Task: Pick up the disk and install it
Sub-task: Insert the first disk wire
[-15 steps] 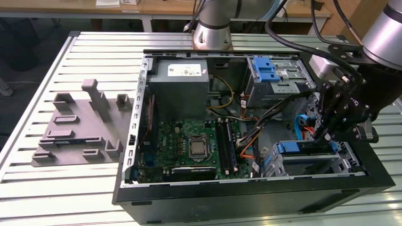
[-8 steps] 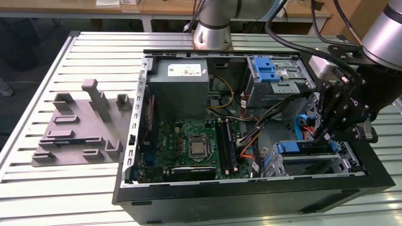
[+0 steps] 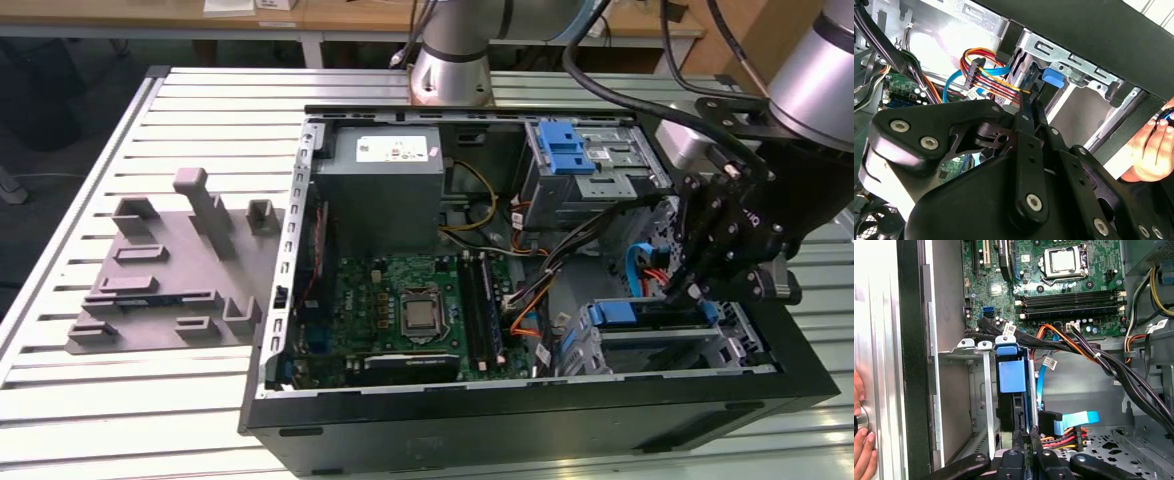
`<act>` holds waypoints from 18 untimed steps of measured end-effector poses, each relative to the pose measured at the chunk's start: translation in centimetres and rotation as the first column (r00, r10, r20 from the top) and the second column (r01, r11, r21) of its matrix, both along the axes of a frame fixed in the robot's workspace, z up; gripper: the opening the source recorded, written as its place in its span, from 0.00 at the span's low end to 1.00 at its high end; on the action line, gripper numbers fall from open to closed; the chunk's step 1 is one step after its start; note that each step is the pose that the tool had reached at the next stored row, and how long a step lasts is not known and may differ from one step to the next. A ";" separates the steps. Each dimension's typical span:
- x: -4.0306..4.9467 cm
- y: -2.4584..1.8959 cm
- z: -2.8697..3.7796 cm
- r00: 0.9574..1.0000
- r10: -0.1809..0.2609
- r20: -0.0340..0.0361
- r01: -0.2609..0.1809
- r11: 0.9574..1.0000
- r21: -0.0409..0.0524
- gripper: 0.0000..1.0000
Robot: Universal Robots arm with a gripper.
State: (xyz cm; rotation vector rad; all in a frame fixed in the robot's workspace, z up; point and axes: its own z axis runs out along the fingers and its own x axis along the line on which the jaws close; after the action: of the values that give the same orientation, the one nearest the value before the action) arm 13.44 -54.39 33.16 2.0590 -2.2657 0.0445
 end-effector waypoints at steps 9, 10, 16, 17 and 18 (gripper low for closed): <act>0.00 -0.03 -0.24 1.000 0.000 -0.001 0.000 1.000 0.000 0.16; 0.00 -0.03 -0.25 1.000 0.000 -0.001 0.000 1.000 0.000 0.16; 0.00 -0.03 -0.28 1.000 0.000 -0.001 0.000 1.000 0.000 0.18; 0.00 -0.03 -0.27 1.000 0.000 -0.001 0.000 1.000 0.000 0.18; 0.00 -0.03 -0.19 1.000 0.000 -0.001 0.000 1.000 0.000 0.24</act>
State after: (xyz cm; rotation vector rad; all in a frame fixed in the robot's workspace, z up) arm 13.43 -54.42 32.97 2.0584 -2.2649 0.0431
